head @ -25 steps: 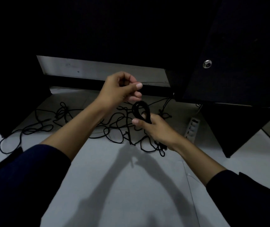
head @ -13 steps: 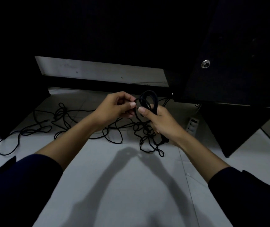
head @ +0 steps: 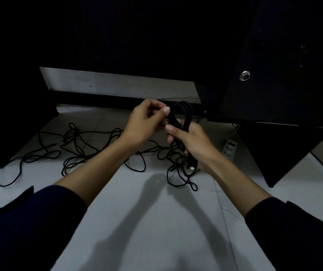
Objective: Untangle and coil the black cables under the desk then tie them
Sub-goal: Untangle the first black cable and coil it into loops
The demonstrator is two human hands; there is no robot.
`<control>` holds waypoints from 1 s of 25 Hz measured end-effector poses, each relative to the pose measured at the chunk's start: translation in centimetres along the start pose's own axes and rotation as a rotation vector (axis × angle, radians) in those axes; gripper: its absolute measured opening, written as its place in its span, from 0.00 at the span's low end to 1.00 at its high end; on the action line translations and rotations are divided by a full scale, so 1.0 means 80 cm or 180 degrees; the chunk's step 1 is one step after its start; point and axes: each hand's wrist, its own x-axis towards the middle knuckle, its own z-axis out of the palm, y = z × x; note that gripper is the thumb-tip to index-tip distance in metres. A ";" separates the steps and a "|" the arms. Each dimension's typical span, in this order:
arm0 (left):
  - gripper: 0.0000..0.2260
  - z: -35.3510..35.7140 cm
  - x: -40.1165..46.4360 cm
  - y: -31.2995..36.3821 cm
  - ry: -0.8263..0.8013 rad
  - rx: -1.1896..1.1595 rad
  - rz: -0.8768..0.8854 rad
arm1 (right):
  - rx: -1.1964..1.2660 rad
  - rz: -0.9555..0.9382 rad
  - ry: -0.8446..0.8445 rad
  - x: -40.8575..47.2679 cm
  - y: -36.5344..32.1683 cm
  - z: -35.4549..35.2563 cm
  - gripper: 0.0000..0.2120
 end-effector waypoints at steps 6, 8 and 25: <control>0.18 0.020 -0.033 -0.026 -0.0903 0.0008 -0.0669 | 0.0173 0.0057 0.0442 0.000 0.002 -0.007 0.08; 0.21 0.022 -0.038 -0.027 -0.1229 0.0236 -0.0521 | 0.0314 -0.0031 0.0463 0.004 -0.004 -0.007 0.07; 0.14 0.020 -0.062 -0.050 -0.1994 0.0573 -0.0504 | 0.1867 0.0118 0.0529 0.015 -0.022 -0.010 0.07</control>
